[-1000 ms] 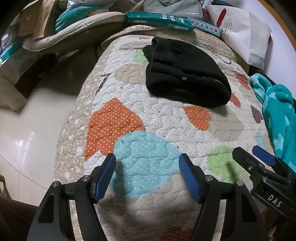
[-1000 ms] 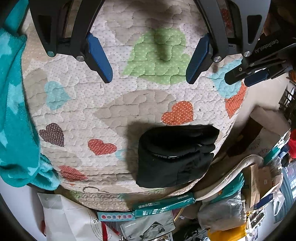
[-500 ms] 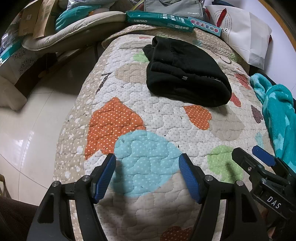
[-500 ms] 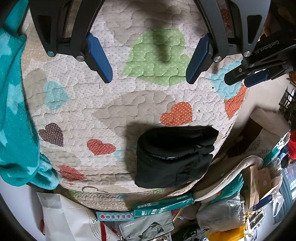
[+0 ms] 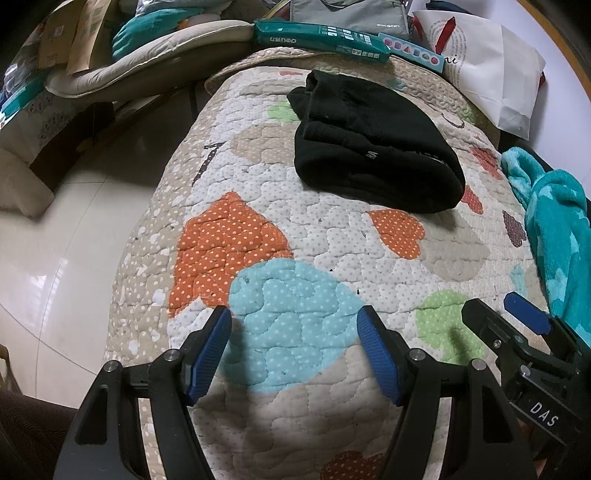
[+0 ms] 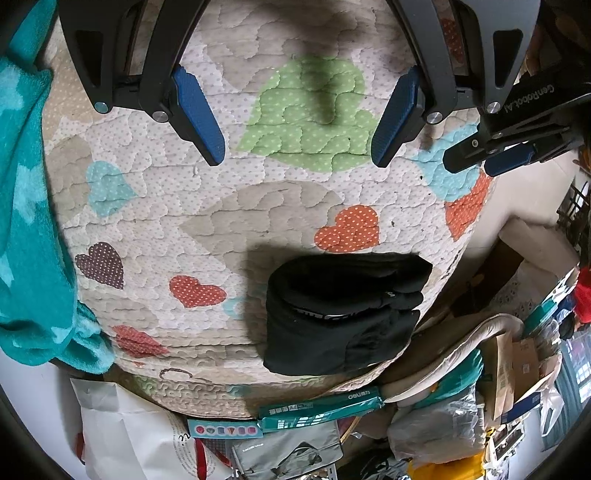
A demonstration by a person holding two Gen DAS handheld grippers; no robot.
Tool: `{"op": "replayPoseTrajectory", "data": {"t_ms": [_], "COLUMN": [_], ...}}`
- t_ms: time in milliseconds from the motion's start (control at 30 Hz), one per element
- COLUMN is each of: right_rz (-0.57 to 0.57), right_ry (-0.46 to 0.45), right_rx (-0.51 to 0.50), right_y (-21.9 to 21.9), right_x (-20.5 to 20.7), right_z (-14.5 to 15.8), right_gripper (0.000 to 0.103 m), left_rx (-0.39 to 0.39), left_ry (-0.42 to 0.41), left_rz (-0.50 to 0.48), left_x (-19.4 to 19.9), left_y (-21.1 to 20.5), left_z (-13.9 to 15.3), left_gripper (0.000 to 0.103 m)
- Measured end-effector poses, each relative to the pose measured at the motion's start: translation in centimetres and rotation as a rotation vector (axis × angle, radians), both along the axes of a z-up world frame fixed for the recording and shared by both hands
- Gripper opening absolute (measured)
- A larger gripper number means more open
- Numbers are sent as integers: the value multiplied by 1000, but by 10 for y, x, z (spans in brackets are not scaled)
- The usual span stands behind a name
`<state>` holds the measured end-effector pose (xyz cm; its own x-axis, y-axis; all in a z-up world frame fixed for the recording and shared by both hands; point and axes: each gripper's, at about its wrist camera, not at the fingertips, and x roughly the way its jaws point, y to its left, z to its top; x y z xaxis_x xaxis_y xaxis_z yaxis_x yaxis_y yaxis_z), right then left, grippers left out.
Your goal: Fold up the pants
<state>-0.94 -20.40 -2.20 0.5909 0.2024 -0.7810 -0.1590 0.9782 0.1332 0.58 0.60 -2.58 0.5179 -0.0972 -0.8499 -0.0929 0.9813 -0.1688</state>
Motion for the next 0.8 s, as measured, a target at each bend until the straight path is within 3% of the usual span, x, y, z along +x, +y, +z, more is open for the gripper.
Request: {"op": "replayPoseTrajectory", "data": {"t_ms": [667,800], "right_rz": [15,18], "right_ry": [5,2], "right_rx": [-8,-15], "right_y": [4,5], "right_x": [1,0], "right_z": [-4,-3], "right_gripper": [86,86], "left_rx": [-9,-5], "left_ry": [0,-65], "left_rz": [2,12], "left_x": [1,-4], "left_y": [1,1], "left_z": [1,12], "left_gripper": [70,70]}}
